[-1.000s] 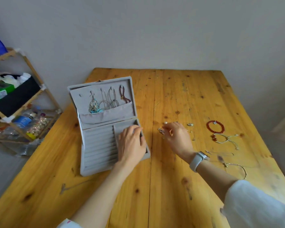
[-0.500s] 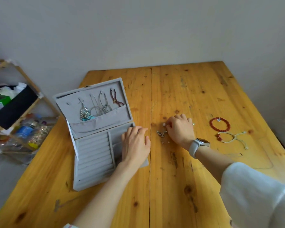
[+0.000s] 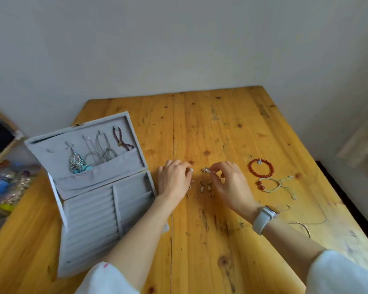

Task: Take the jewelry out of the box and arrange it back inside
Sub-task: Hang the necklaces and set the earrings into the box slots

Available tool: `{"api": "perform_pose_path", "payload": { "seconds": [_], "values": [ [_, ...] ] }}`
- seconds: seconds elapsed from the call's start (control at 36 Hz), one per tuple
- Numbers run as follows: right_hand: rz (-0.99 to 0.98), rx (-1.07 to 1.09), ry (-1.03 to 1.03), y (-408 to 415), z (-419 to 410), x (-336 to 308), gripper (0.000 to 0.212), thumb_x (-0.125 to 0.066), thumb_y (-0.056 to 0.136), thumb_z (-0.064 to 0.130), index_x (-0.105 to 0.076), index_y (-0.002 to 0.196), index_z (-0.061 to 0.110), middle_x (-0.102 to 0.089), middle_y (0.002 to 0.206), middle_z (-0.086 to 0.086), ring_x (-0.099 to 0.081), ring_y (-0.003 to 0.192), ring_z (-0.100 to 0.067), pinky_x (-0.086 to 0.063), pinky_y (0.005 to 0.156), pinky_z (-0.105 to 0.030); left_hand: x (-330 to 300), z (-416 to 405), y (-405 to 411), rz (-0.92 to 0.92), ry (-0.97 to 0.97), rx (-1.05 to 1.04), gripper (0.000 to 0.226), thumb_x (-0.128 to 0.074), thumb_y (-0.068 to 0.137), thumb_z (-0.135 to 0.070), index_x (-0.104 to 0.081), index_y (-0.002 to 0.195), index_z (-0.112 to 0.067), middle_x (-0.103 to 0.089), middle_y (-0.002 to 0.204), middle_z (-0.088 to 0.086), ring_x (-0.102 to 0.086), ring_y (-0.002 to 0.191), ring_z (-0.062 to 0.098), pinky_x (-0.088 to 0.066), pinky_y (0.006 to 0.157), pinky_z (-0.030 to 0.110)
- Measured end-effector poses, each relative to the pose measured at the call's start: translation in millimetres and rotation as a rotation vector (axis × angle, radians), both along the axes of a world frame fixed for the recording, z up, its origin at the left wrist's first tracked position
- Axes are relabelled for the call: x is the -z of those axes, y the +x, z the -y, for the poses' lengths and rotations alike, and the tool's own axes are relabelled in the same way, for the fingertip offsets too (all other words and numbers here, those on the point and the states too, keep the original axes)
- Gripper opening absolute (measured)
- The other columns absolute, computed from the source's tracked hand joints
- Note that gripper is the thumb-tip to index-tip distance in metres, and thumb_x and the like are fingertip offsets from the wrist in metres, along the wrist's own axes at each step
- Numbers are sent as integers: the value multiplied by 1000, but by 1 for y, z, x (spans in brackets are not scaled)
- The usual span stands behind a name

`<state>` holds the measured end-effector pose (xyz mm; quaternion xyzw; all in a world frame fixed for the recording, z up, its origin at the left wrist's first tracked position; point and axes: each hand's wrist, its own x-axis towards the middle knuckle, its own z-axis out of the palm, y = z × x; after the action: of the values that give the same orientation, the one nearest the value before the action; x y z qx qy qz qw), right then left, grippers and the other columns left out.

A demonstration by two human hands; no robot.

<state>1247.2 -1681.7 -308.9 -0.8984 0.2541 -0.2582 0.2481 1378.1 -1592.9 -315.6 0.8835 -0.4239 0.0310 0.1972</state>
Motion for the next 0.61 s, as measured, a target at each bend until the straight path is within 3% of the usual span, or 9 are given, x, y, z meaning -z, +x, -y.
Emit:
{"api": "perform_pose_path", "payload": {
  "seconds": [0.08,0.14,0.22,0.39,0.5,0.61],
  "values": [
    [44,-7,50,2,-6,-1,13,-53,89,12,-61,99,13,-56,91,6,-49,84,-11,-33,74,-18,-8,-10,-2,-92,-152,-44,14,-54,88,-30,-62,97,-23,-65,98,-6,-55,93,14,-41,83,34],
    [72,-14,76,6,-13,-3,13,-54,88,10,-62,99,12,-58,92,3,-49,81,-9,-32,72,-14,-15,-24,-6,-190,-264,-83,8,-56,85,-27,-57,86,-20,-62,81,-4,-56,77,16,-46,68,32],
    [117,-56,118,16,-30,-8,15,-54,88,8,-64,99,12,-56,91,4,-49,77,-8,-32,69,-8,-24,-55,-11,-263,-315,-129,9,-55,82,-25,-52,78,-18,-57,67,-1,-52,63,18,-38,54,29],
    [210,-203,202,45,-82,-11,13,-56,87,8,-62,98,13,-58,86,4,-50,72,-5,-36,68,-5,-19,-144,7,-134,-401,-359,11,-68,72,-8,-59,70,-15,-55,61,-2,-52,56,20,-39,60,30],
    [223,-291,258,71,-120,-6,11,-57,85,5,-59,93,12,-57,82,3,-47,70,-3,-34,67,-2,-10,-200,31,10,-390,-484,12,-74,67,2,-65,68,-8,-59,62,9,-57,54,26,-37,60,25],
    [183,-347,281,98,-151,-2,10,-57,85,6,-61,93,11,-62,86,-1,-52,73,-9,-38,67,-10,-13,-232,49,32,-277,-518,5,-69,77,-7,-71,82,-6,-58,77,13,-60,68,32,-41,65,31]
  ]
}}
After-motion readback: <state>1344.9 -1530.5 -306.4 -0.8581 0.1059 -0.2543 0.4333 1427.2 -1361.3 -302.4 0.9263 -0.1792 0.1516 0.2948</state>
